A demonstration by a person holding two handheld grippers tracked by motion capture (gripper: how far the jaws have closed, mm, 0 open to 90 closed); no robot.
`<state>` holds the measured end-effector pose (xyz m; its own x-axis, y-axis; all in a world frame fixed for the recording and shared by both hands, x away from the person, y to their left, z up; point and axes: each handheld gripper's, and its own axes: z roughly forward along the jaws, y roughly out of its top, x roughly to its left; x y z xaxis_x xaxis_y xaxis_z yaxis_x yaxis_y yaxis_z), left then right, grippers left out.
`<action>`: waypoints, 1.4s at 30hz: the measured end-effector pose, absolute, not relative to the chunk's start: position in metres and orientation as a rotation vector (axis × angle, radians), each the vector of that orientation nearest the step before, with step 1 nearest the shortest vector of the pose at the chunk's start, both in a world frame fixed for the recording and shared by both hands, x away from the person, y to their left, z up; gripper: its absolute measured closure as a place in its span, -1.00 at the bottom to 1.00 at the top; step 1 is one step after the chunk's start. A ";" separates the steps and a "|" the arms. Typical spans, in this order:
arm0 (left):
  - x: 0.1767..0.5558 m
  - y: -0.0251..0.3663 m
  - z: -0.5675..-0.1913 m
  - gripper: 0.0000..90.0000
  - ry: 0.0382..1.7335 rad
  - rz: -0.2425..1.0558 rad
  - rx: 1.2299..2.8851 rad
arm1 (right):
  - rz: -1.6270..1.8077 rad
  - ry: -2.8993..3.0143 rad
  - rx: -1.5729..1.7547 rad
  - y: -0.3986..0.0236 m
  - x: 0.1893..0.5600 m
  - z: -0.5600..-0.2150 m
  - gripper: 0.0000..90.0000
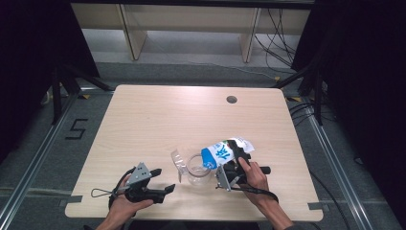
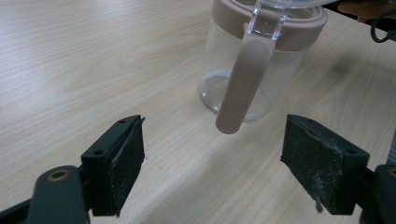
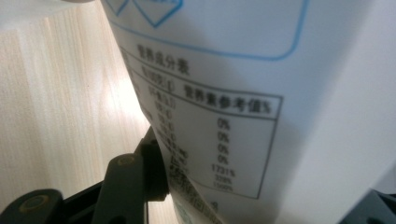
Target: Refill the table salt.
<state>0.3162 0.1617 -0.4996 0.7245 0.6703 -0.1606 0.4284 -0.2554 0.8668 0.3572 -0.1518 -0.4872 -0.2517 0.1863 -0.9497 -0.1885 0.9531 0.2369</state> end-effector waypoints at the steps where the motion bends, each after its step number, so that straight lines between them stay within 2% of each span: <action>1: 0.316 0.162 -0.500 -0.54 0.846 0.294 1.895 | 0.321 1.790 -0.033 -0.151 0.357 -0.485 0.12; 8: 0.317 0.162 -0.499 -0.54 0.843 0.296 1.896 | 0.347 1.792 0.044 -0.152 0.355 -0.488 0.13; 14: 0.316 0.161 -0.499 -0.54 0.863 0.288 1.886 | 0.304 1.776 -0.041 -0.152 0.356 -0.483 0.13; 42: 0.316 0.161 -0.499 -0.54 0.847 0.298 1.900 | 0.309 1.753 0.001 -0.151 0.353 -0.486 0.15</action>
<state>0.3159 0.1609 -0.4991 0.7250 0.6711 -0.1548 0.4270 -0.2617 0.8655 0.3534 -0.1515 -0.4859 -0.2077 0.1705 -0.9632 -0.1686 0.9637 0.2070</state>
